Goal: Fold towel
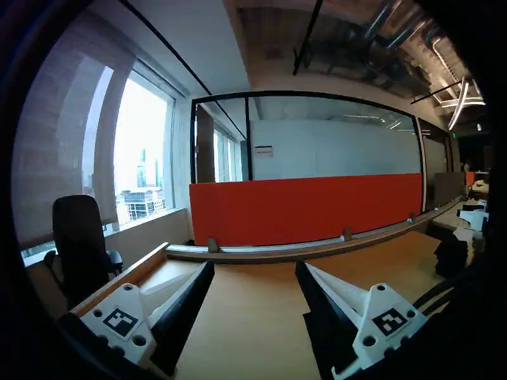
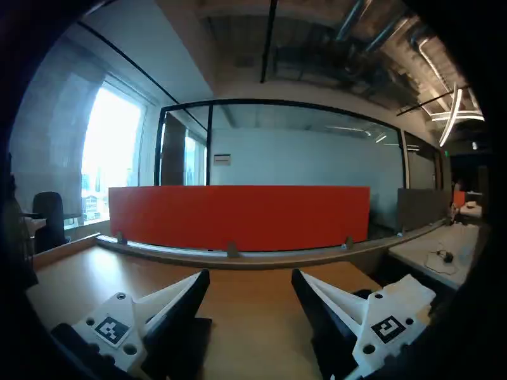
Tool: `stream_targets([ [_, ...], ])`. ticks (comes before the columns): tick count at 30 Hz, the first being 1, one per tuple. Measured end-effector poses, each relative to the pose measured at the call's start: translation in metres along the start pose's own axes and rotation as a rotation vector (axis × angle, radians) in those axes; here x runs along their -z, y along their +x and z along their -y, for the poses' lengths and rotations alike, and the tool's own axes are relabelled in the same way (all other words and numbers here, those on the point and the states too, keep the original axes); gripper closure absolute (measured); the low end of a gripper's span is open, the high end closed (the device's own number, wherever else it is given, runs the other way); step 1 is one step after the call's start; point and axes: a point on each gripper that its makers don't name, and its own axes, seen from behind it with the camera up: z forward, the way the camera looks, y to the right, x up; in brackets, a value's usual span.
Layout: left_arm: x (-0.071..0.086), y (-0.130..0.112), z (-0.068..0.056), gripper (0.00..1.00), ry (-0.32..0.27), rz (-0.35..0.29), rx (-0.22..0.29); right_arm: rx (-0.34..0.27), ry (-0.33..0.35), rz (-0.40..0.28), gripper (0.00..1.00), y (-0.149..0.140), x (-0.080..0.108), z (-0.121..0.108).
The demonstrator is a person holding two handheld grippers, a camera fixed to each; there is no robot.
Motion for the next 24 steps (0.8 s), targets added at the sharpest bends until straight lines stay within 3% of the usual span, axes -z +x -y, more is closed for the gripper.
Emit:
stream_targets([
  [8,0.005,0.027,0.003,0.06,-0.004,0.006,0.005,0.01,-0.003,-0.004,0.0,0.037,0.007,0.003],
  [14,0.007,0.031,0.002,0.06,-0.014,0.022,0.006,0.013,0.001,0.008,0.0,0.047,0.009,0.005],
  [20,0.011,0.029,-0.009,0.06,-0.061,0.059,-0.018,0.057,0.052,0.052,0.0,0.044,0.013,0.014],
  [24,0.013,0.022,-0.022,0.06,-0.126,0.1,-0.044,0.091,0.119,0.088,0.0,0.039,0.014,0.027],
])
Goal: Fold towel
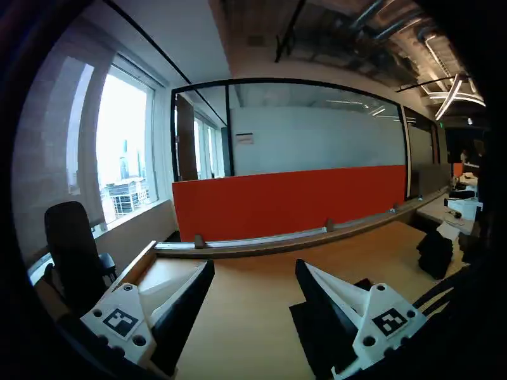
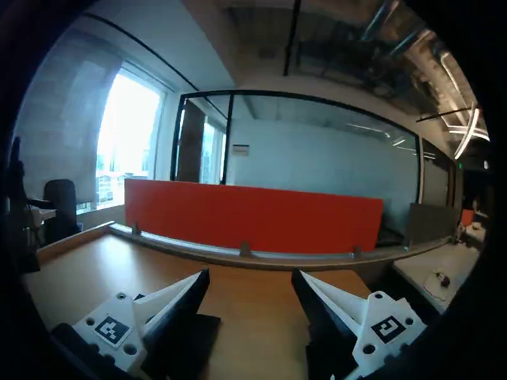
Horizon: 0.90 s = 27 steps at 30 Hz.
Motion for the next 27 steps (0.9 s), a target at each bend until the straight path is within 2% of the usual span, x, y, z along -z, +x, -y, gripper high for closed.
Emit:
stream_targets([
  [5,-0.003,-0.008,-0.018,0.05,-0.096,0.051,-0.041,0.043,0.101,0.047,0.0,-0.007,0.0,0.019],
  [8,-0.004,-0.011,-0.024,0.05,-0.138,0.073,-0.069,0.064,0.154,0.078,0.0,-0.011,0.0,0.028],
  [14,-0.004,-0.018,-0.032,0.05,-0.188,0.1,-0.105,0.096,0.21,0.119,0.0,-0.018,0.0,0.039],
  [21,-0.002,-0.039,-0.053,0.05,-0.273,0.146,-0.123,0.133,0.299,0.192,0.0,-0.039,0.003,0.057],
  [27,0.0,-0.056,-0.067,0.05,-0.328,0.179,-0.132,0.161,0.347,0.241,0.0,-0.053,0.004,0.066],
])
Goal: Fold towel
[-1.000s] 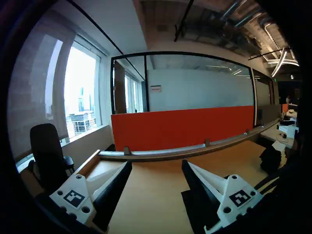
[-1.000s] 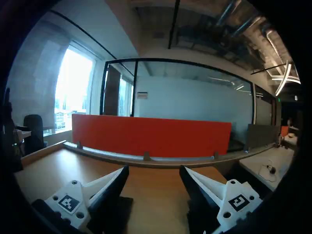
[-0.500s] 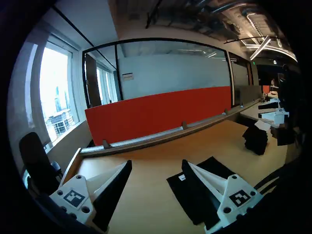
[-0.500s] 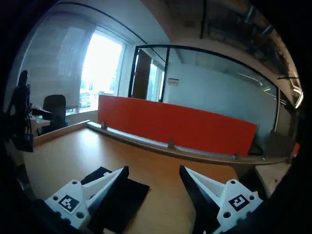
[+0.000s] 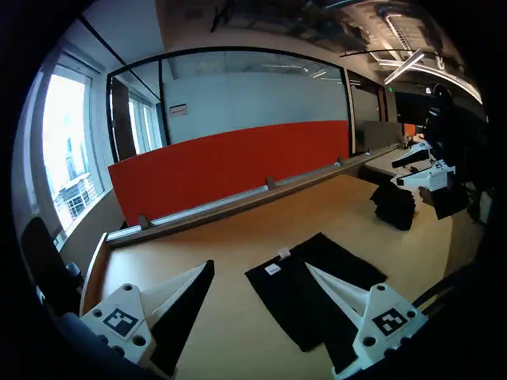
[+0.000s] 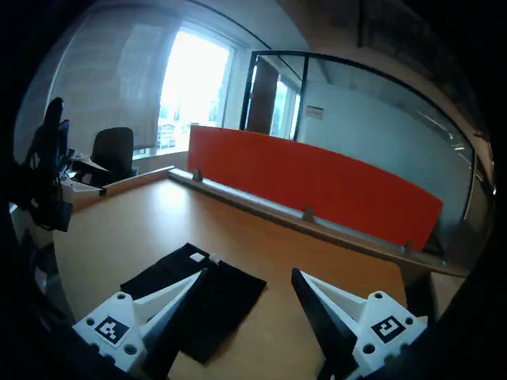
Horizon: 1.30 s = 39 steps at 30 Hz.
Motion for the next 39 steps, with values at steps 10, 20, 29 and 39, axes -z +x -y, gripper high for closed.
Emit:
stream_targets([
  [10,-0.009,-0.028,-0.013,0.05,-0.033,0.043,0.003,0.02,0.037,0.055,0.0,-0.028,-0.012,0.014],
  [20,-0.022,-0.078,-0.039,0.05,-0.077,0.121,-0.006,0.013,0.064,0.122,0.0,-0.078,-0.028,0.029],
  [29,-0.036,-0.125,-0.054,0.05,-0.113,0.192,-0.02,0.026,0.093,0.189,0.0,-0.123,-0.043,0.044],
  [39,-0.049,-0.176,-0.067,0.05,-0.148,0.273,-0.023,0.039,0.138,0.276,0.0,-0.174,-0.055,0.065],
])
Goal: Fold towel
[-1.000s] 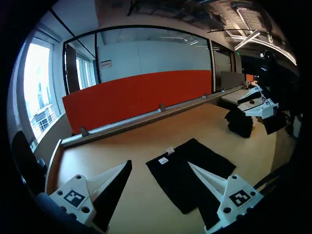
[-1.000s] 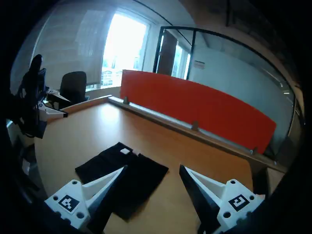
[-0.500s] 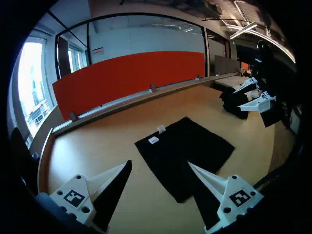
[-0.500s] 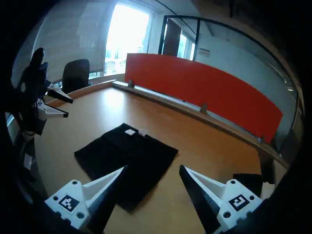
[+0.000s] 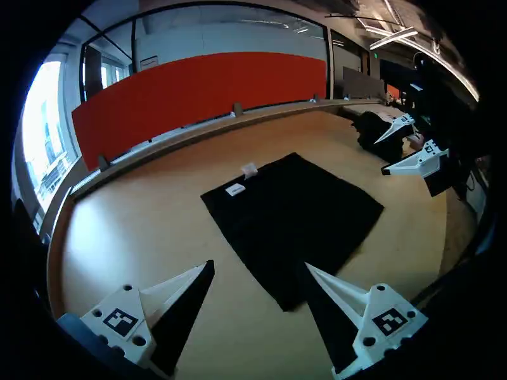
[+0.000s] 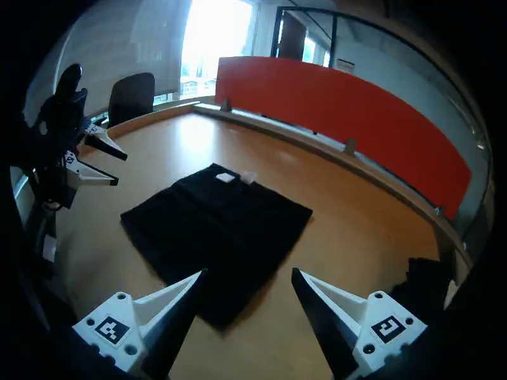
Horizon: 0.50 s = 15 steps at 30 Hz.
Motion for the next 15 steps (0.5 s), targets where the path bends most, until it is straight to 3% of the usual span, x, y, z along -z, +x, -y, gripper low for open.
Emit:
stream_targets([
  [15,-0.026,-0.045,-0.02,0.05,-0.058,0.092,-0.012,0.031,0.063,0.117,0.0,-0.06,-0.026,0.022],
])
